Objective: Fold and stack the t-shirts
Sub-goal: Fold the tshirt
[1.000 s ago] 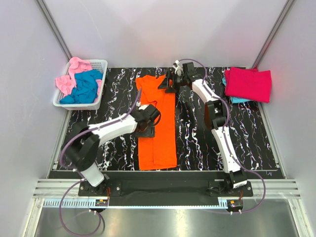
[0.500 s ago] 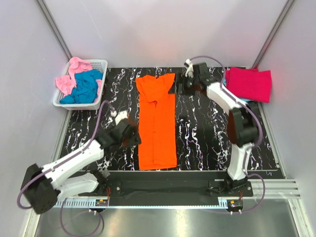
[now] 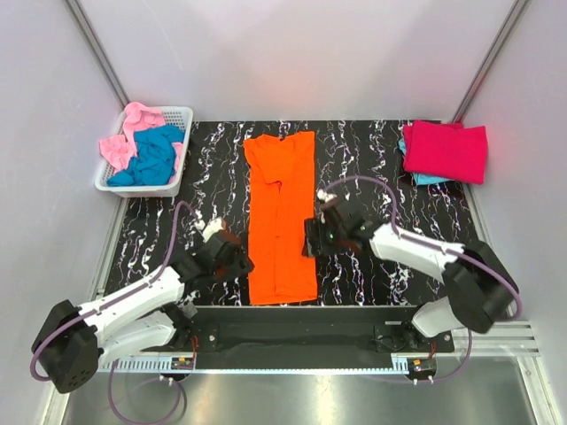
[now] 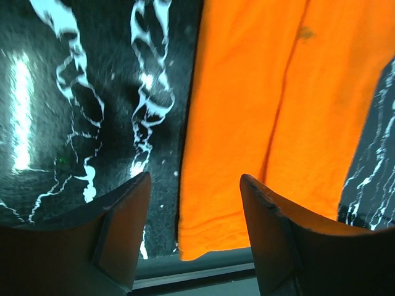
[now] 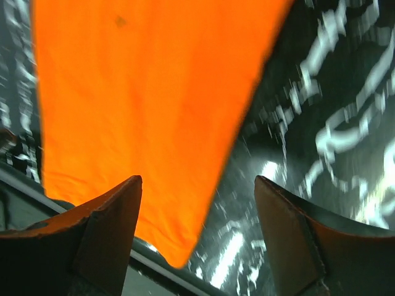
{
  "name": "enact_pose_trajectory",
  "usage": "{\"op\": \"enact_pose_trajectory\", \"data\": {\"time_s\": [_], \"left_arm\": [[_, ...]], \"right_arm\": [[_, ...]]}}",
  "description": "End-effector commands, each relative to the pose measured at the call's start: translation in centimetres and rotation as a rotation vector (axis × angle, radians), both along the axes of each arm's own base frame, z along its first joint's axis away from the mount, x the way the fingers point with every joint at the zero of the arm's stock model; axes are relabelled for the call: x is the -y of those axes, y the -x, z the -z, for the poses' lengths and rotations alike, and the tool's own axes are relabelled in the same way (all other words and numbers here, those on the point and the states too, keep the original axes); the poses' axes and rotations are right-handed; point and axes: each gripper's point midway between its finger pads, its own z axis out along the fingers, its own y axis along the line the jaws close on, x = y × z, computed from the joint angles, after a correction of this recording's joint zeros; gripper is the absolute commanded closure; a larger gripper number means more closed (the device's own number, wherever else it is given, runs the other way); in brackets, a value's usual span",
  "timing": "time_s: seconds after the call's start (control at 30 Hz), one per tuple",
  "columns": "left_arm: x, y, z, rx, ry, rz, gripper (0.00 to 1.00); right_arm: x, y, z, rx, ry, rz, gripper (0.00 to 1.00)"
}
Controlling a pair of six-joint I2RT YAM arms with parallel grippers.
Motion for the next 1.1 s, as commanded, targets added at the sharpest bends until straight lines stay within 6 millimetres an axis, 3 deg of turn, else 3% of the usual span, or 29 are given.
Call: {"op": "enact_pose_trajectory", "data": {"time_s": [0.0, 0.17, 0.63, 0.87, 1.07], "left_arm": [[1.3, 0.4, 0.0, -0.004, 0.11, -0.006, 0.37], [1.2, 1.7, 1.4, -0.052, 0.133, -0.004, 0.45], [2.0, 4.7, 3.4, -0.188, 0.234, -0.007, 0.64], [2.2, 6.0, 4.2, -0.25, 0.235, 0.011, 0.73], [2.2, 6.9, 4.3, -0.271, 0.246, 0.012, 0.75]], "right_arm": [[1.9, 0.7, -0.7, 0.044, -0.013, 0.159, 0.21], [3.9, 3.6, 1.1, -0.009, -0.018, 0.217, 0.25], [1.9, 8.1, 3.9, -0.152, -0.117, 0.234, 0.31], [0.0, 9.4, 4.9, -0.193, -0.103, 0.191, 0.31], [0.3, 9.9, 4.8, -0.202, -0.075, 0.2, 0.34]]}}
